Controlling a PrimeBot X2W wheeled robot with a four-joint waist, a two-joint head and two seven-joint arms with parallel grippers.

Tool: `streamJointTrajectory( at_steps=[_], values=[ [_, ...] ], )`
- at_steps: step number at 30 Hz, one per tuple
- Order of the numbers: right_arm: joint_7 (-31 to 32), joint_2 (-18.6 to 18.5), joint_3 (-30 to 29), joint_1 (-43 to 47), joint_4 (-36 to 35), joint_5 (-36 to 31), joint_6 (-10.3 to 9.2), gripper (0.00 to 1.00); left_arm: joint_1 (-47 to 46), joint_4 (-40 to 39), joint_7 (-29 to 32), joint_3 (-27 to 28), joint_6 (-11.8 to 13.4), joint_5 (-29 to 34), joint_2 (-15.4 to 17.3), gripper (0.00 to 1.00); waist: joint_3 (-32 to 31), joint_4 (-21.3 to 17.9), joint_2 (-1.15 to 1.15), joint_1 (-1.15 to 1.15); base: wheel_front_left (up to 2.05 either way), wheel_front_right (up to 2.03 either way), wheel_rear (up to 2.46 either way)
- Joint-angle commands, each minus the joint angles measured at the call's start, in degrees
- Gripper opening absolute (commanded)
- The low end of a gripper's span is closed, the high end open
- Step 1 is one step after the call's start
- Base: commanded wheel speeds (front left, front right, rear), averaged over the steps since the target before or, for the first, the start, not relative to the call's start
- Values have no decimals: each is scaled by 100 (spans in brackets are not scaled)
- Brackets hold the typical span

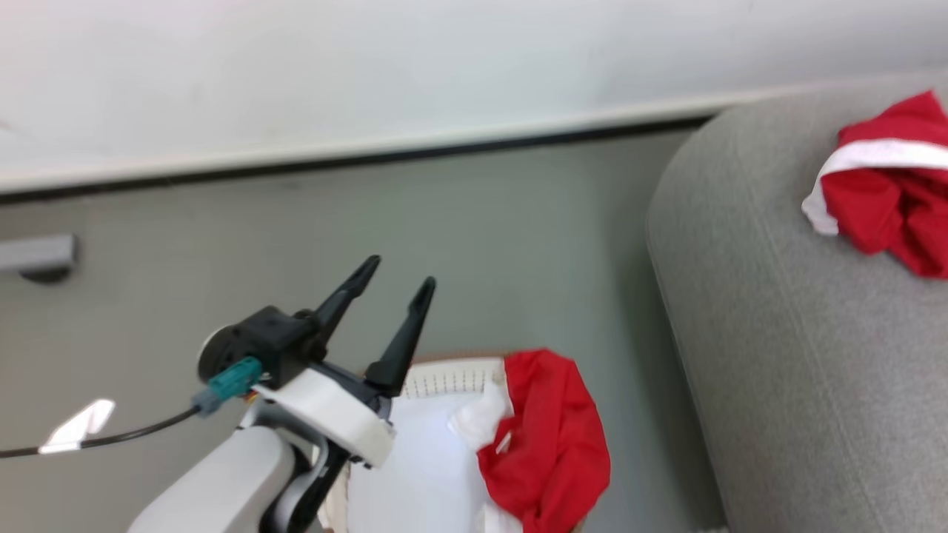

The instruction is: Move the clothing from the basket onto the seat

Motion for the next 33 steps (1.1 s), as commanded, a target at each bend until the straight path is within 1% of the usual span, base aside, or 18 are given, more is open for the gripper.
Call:
streamJointTrajectory(
  at_steps=[1,3,5,8,10,12,14,15,21,25,28,33],
  values=[
    [-64,-32,16,161,-94,50,-12,100,139,-10,-15,71,37,-94,61,100,-496,138,0,1,0,0,0],
    [-122,115,-27,324,-306,262,-12,100,268,-45,-40,244,139,-142,100,100,-684,206,0,1,0,0,0],
    [-187,181,-41,513,-512,299,-12,100,403,-64,-52,399,197,-164,117,100,-874,290,0,1,0,0,0],
    [-314,364,-57,799,-888,164,-12,100,632,-115,-52,644,310,-226,146,100,-1068,403,0,1,0,0,0],
    [-422,606,-112,1026,-1128,202,-12,100,797,-180,-52,839,401,-208,145,100,-1187,465,0,1,0,0,0],
    [-518,794,-167,1263,-1356,104,-12,100,1019,-234,-51,998,486,-152,135,100,-1298,524,0,1,0,0,0],
    [-620,1075,-217,1555,-1543,99,-12,100,1238,-294,-50,1224,563,-132,86,100,-1406,590,0,1,0,0,0],
    [-680,1173,-229,1724,-1620,69,-12,100,1363,-295,-50,1287,571,-127,72,100,-1470,634,0,1,0,0,0],
    [-1063,1871,-81,2715,-2062,224,-12,100,2007,-263,-52,1870,767,-5,-24,100,-1605,817,0,1,0,0,0],
    [-1392,2219,36,3281,-2182,243,-12,100,2398,-336,-51,2273,736,210,-173,100,-1651,855,0,1,0,0,0],
    [-1683,2451,103,3696,-2150,264,-12,100,2745,-389,-51,2536,619,478,-358,100,-1741,862,0,1,0,0,0],
    [-2112,2581,312,4136,-2091,207,-13,100,3168,-414,-52,2954,361,940,-756,100,-1807,836,0,1,0,0,0]
  ],
)
